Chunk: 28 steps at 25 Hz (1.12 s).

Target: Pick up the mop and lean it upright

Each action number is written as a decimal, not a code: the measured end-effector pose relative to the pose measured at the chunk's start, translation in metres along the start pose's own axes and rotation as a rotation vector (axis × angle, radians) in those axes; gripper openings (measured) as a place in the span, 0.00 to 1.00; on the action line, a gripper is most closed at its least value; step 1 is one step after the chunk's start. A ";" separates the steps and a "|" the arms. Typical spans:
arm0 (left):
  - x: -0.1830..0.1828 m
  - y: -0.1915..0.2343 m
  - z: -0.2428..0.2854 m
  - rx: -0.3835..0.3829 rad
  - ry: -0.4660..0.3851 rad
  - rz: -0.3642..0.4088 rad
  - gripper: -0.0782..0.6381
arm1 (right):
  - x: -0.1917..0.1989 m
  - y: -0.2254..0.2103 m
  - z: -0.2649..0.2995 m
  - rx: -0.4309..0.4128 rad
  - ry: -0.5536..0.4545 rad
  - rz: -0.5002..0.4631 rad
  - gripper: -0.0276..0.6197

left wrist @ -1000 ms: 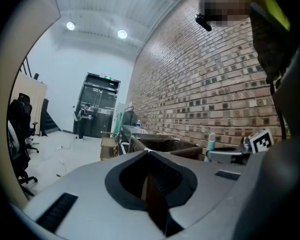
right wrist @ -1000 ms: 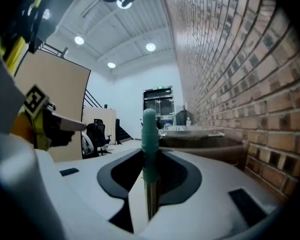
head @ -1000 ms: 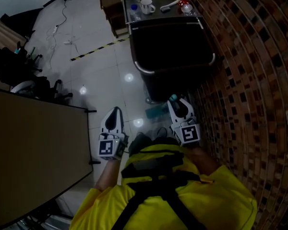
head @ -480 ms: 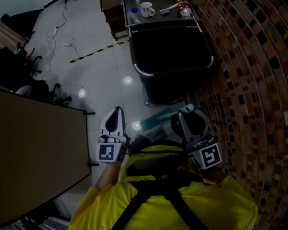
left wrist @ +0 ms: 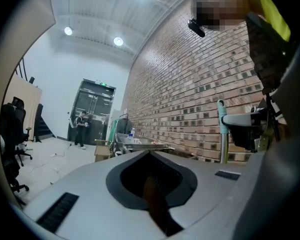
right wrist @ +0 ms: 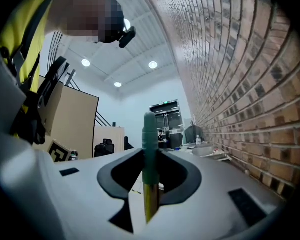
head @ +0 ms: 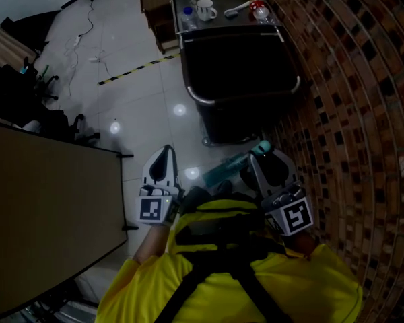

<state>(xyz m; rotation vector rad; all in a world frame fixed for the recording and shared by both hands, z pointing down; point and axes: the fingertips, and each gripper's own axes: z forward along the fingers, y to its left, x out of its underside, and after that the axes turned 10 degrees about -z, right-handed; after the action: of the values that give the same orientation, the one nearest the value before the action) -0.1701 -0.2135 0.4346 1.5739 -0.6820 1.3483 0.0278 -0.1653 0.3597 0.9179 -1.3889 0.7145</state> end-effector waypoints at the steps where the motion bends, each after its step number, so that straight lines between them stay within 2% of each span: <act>1: 0.001 0.000 0.000 0.000 0.002 0.001 0.11 | 0.001 0.000 0.002 -0.003 0.002 -0.003 0.20; 9: 0.011 0.003 -0.004 -0.023 0.023 -0.003 0.11 | 0.020 -0.011 0.008 0.006 0.018 0.003 0.20; 13: 0.019 0.003 -0.002 -0.027 0.039 -0.005 0.11 | 0.043 -0.018 0.017 -0.006 0.048 0.056 0.20; 15: 0.024 0.003 0.000 -0.025 0.047 -0.005 0.11 | 0.056 -0.024 0.024 0.001 0.069 0.043 0.20; 18: 0.032 0.004 0.002 -0.034 0.067 -0.016 0.11 | 0.104 -0.033 0.038 0.020 0.123 0.039 0.20; 23: 0.040 0.005 0.009 -0.040 0.096 -0.012 0.11 | 0.209 -0.044 0.067 0.065 0.242 0.080 0.20; 28: 0.053 0.008 0.012 -0.050 0.139 -0.011 0.11 | 0.281 -0.055 0.104 0.062 0.353 0.078 0.20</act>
<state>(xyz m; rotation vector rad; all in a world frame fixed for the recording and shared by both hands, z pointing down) -0.1583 -0.2198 0.4874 1.4275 -0.6158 1.4074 0.0456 -0.3101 0.6275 0.7456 -1.0983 0.9343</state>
